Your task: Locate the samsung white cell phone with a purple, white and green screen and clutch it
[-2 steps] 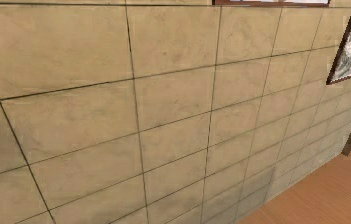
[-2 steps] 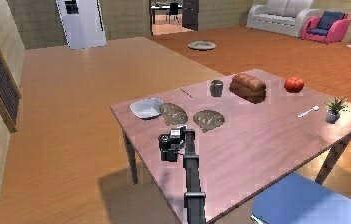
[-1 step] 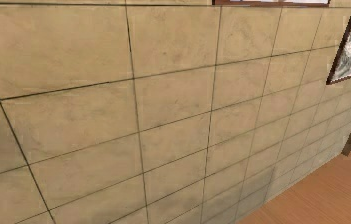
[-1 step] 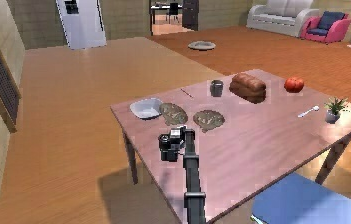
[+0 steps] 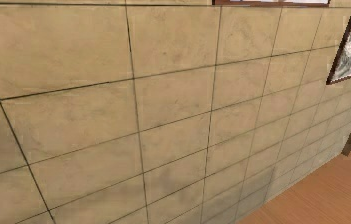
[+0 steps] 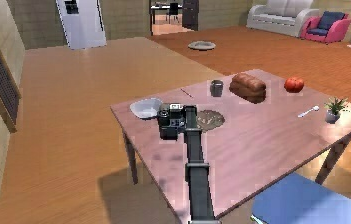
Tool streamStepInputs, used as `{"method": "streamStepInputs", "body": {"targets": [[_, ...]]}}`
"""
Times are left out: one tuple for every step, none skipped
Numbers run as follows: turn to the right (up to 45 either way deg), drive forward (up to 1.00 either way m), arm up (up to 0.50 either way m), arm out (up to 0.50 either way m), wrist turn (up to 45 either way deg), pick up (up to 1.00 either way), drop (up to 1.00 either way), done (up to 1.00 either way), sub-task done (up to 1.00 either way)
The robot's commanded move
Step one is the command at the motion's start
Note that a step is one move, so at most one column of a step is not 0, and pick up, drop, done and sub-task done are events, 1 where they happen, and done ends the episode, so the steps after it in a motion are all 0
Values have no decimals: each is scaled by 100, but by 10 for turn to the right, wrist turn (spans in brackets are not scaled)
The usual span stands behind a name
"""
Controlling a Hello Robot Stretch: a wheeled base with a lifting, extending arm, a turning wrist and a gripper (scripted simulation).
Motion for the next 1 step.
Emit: {"method": "streamStepInputs", "body": {"targets": [[0, 0, 0, 0, 0, 0, 0, 100, 0]]}}
